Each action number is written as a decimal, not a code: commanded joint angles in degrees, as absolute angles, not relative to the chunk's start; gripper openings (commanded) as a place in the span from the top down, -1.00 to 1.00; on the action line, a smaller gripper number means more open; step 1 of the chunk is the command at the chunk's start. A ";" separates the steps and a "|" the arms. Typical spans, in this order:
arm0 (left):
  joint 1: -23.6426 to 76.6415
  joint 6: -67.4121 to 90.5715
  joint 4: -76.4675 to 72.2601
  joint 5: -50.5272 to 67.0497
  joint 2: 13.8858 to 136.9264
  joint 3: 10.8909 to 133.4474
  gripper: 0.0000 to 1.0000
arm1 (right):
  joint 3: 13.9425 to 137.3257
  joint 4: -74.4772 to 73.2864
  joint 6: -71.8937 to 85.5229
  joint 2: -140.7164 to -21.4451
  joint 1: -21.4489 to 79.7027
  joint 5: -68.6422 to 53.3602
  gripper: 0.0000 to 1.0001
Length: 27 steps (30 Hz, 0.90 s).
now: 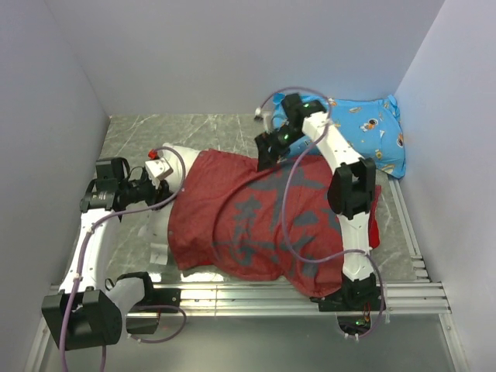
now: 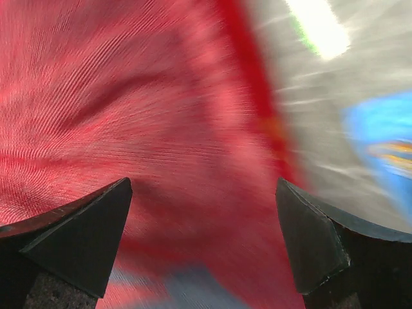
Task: Put the pillow into the pillowcase
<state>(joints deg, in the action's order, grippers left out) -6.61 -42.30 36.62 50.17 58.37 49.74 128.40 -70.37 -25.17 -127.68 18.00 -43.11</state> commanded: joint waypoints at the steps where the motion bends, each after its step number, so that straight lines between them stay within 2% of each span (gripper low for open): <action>1: -6.06 -33.87 29.45 51.68 59.49 52.29 0.05 | 119.14 -82.79 -33.91 -124.55 21.25 -51.85 -1.00; 5: -6.06 -28.31 26.02 50.10 60.29 51.86 -0.10 | 110.07 -82.79 -38.31 -119.71 24.69 -54.92 -1.00; 7: -5.98 -24.11 22.07 49.05 60.12 50.89 -0.18 | 107.50 -82.79 -38.76 -118.48 25.75 -55.72 -0.87; 8: -6.06 -22.86 21.10 47.74 60.20 50.71 -0.19 | 107.40 -82.79 -38.32 -118.48 25.93 -56.24 -0.30; 10: -6.15 -19.17 18.11 46.15 60.90 51.06 -0.21 | 110.37 -82.79 -38.41 -118.39 25.93 -58.00 0.39; 11: -6.41 -17.25 16.63 45.19 61.17 51.41 -0.22 | 112.65 -82.88 -37.36 -118.74 25.06 -58.44 0.99; 14: -9.48 -10.12 12.75 43.68 63.10 54.39 -0.29 | 127.66 -82.71 -31.39 -121.19 22.77 -59.42 1.00; 16: -12.46 -4.09 10.30 41.76 65.46 58.16 -0.45 | 142.29 -80.44 -24.39 -122.51 20.14 -57.84 1.00; 18: -14.84 -0.54 10.02 41.48 67.66 61.77 -0.48 | 148.51 -78.06 -22.94 -121.21 19.43 -55.82 1.00; 21: -18.36 5.88 13.43 43.85 73.20 71.78 -0.55 | 140.14 -70.07 -30.56 -109.55 22.75 -46.96 1.00; 22: -19.76 7.98 14.32 48.03 75.91 77.20 -0.62 | 130.79 -64.92 -35.72 -105.86 25.98 -44.58 1.00; 24: -20.91 9.22 16.43 51.93 78.56 84.94 -0.77 | 122.56 -58.40 -40.23 -96.18 28.99 -38.51 1.00; 27: -22.67 5.66 17.39 57.72 78.84 89.55 -0.79 | 111.38 -55.03 -48.32 -88.17 35.14 -32.27 1.00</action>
<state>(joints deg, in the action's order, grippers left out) -21.63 4.93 16.99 48.69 79.77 83.96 116.42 -62.54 -39.11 -97.21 29.28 -35.31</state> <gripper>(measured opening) 0.892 0.050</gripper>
